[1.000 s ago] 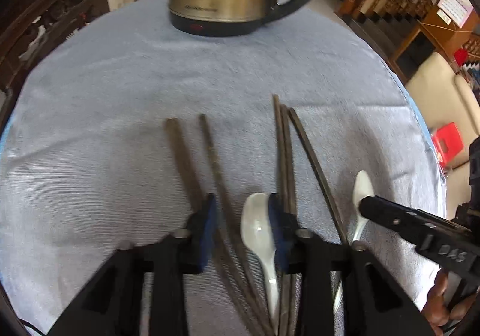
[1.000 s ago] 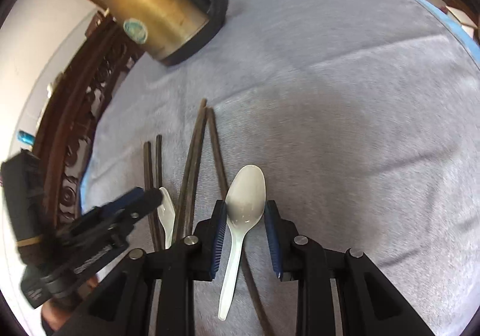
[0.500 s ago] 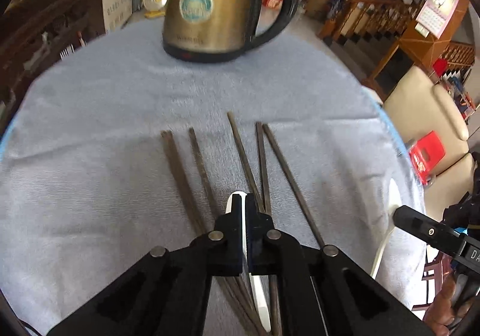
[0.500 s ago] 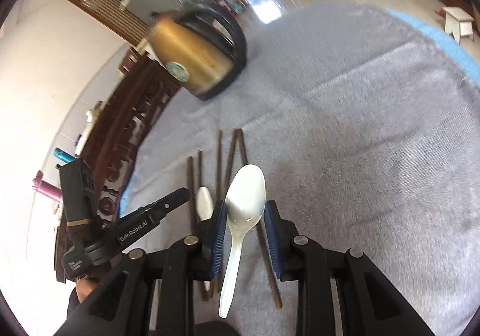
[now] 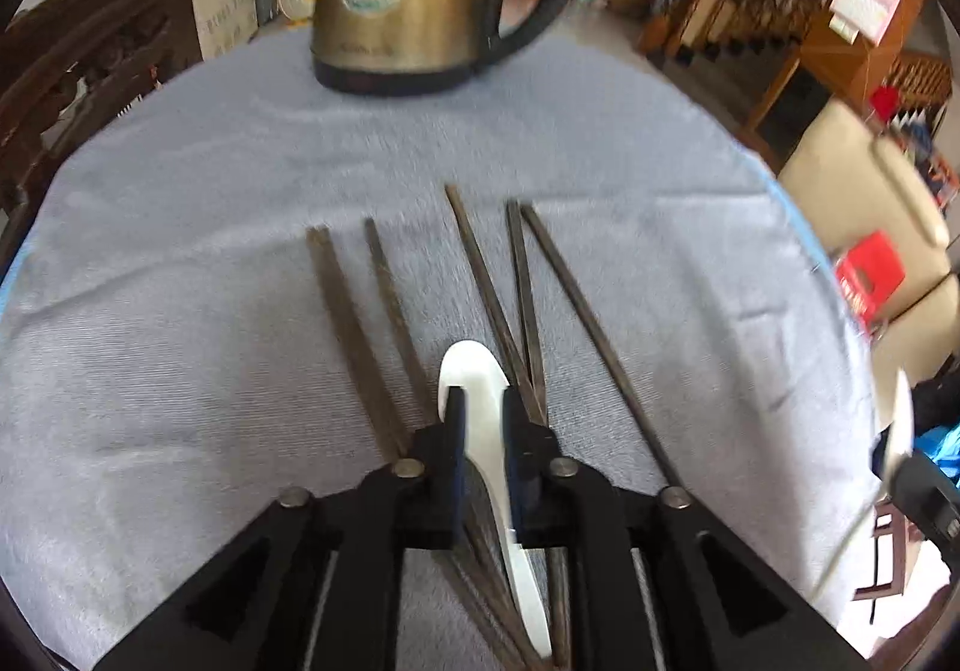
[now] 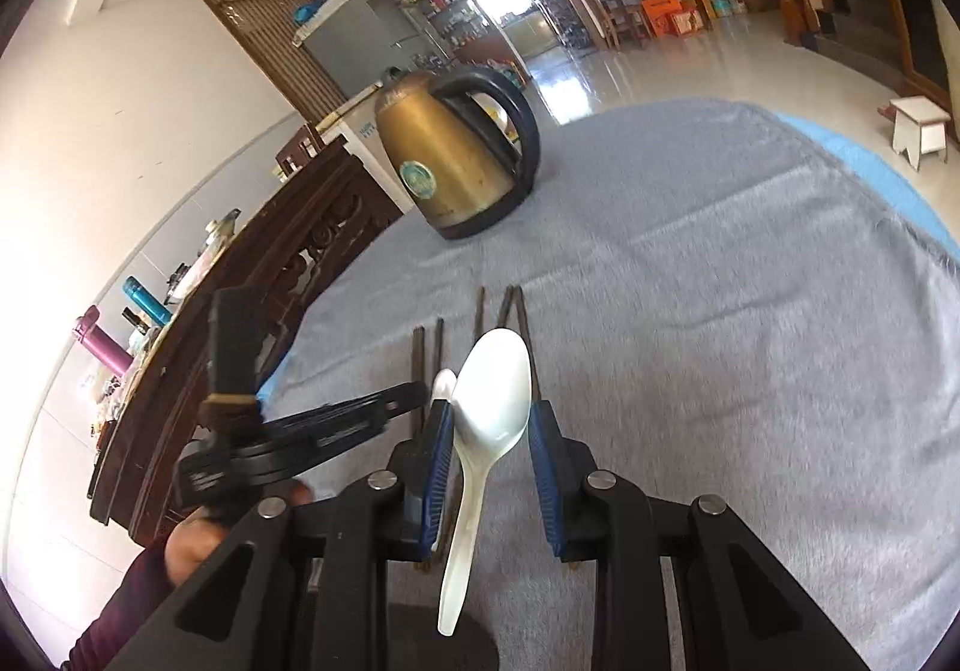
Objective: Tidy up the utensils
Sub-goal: 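Grasp a white spoon with the right tool while the left tool grasps another spoon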
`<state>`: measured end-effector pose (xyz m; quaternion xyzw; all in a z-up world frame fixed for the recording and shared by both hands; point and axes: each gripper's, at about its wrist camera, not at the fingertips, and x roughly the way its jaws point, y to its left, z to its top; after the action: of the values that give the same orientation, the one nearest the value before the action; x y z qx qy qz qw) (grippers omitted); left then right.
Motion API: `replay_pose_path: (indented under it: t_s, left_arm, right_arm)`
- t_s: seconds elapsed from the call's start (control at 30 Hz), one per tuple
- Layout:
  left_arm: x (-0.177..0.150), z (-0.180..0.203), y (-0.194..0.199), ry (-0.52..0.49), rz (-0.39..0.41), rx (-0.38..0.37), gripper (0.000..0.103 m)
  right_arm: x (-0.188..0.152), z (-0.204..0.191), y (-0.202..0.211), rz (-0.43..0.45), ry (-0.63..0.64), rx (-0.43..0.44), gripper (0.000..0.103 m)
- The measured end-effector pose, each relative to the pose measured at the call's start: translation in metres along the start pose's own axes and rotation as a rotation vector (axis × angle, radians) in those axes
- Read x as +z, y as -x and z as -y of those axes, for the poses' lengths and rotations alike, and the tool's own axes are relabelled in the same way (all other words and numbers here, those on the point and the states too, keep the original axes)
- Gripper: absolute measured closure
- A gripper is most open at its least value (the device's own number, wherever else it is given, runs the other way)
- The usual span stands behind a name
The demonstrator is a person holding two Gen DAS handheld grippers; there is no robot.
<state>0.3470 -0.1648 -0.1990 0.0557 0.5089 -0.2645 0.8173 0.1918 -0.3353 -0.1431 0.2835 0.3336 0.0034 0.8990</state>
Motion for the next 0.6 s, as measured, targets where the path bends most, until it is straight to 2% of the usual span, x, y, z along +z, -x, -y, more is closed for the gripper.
replay_pose_path:
  t_s: [0.2, 0.23, 0.33, 0.53, 0.6]
  left_arm:
    - [-0.003, 0.002, -0.017, -0.019, 0.015, -0.004, 0.091]
    - [-0.005, 0.002, -0.016, -0.021, 0.016, -0.008, 0.097]
    - [-0.011, 0.001, -0.015, -0.043, 0.029, -0.001, 0.101]
    - [-0.021, -0.003, 0.020, -0.030, 0.132, -0.039, 0.102]
    - [-0.022, -0.002, 0.030, -0.043, 0.154, -0.027, 0.102]
  right_arm:
    - [-0.002, 0.015, -0.003, -0.024, -0.014, -0.015, 0.075]
    - [-0.002, 0.017, -0.004, -0.027, -0.017, -0.014, 0.075]
    - [-0.003, 0.020, -0.006, -0.027, -0.029, -0.006, 0.075]
    - [-0.006, 0.009, 0.001, 0.009, 0.003, -0.003, 0.075]
    - [-0.006, 0.003, 0.009, 0.036, 0.022, -0.002, 0.075]
